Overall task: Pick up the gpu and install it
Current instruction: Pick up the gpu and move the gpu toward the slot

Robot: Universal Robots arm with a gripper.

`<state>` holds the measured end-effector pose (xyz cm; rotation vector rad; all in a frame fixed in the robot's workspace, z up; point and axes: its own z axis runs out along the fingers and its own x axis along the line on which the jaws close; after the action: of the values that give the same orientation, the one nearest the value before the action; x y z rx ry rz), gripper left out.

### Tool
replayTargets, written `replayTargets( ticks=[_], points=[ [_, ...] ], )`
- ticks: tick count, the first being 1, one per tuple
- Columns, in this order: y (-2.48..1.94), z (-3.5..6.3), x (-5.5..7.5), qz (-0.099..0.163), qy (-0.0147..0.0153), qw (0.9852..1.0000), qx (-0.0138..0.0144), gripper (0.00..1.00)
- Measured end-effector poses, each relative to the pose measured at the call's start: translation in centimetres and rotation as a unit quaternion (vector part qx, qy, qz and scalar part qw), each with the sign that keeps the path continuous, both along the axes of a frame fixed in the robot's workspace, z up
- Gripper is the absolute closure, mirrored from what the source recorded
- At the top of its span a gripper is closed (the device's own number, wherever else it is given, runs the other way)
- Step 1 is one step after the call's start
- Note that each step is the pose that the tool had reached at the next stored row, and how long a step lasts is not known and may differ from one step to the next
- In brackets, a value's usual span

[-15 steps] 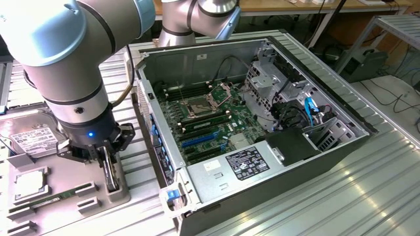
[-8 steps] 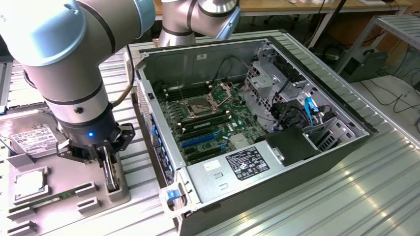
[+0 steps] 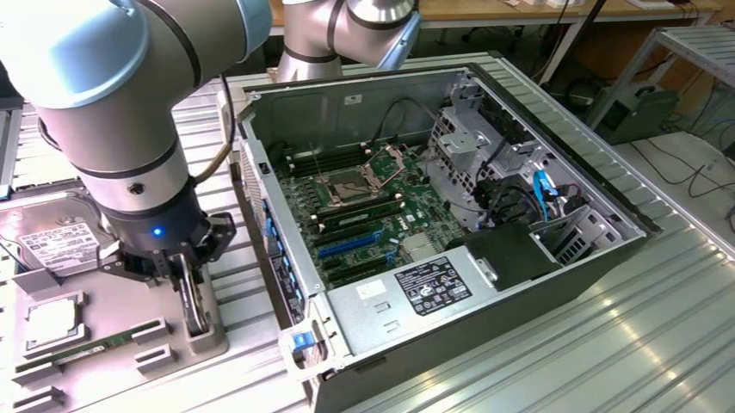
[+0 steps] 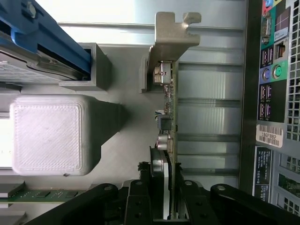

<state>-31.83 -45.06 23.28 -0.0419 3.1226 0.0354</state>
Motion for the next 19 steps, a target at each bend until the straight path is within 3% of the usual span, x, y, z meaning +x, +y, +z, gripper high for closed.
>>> replayTargets(
  ticks=[19],
  points=[
    [0.00, 4.06, 0.0, 0.000, 0.0000, 1.0000, 0.0000, 0.72]
  ],
)
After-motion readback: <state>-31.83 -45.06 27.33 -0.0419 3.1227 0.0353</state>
